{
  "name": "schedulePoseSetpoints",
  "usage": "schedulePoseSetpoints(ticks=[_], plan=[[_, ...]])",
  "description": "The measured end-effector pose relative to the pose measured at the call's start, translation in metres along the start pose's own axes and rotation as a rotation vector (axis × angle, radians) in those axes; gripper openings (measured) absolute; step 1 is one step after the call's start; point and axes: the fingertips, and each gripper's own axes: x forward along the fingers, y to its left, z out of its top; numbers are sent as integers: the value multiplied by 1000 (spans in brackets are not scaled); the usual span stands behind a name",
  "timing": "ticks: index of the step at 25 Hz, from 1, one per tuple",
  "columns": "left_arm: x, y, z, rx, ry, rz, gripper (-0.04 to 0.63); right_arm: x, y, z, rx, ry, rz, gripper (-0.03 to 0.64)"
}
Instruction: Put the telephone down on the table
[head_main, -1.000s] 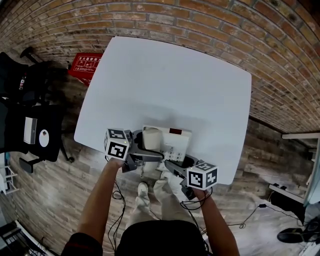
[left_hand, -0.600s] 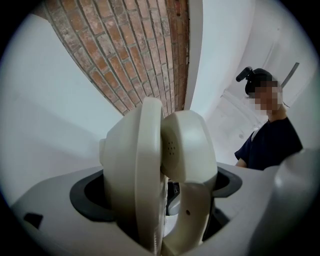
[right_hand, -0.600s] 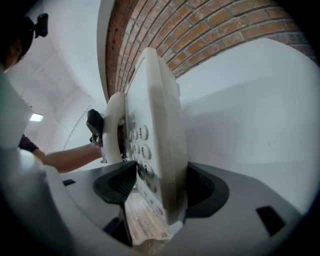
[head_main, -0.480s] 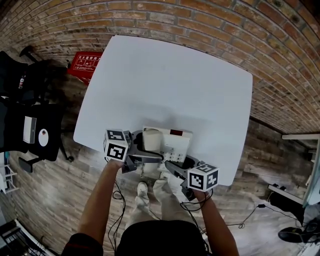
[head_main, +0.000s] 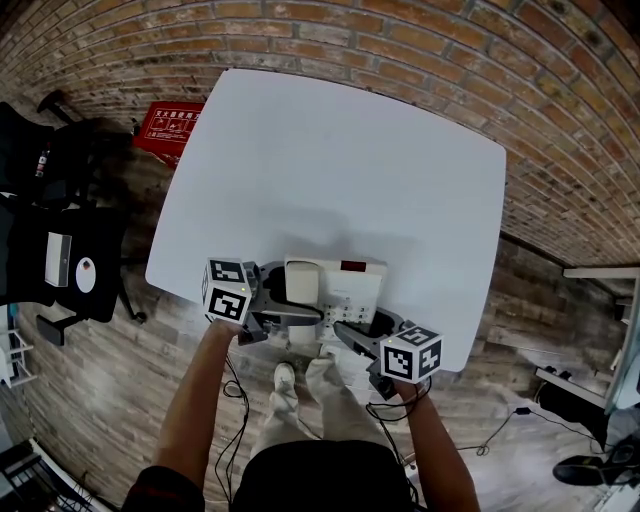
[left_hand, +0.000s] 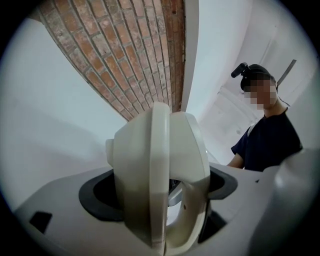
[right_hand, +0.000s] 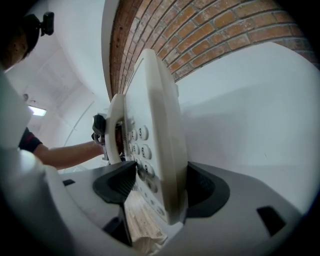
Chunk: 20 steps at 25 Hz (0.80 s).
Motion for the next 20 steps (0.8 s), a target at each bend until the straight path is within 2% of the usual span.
schedulePoseSetpoints(ticks=[5, 20], plan=[[-2, 0, -1, -7, 1, -4, 446, -2, -2, 1, -21, -4, -4, 285], [-1, 5, 1, -4, -11, -19, 442, -7, -8, 2, -25, -47, -49, 287]])
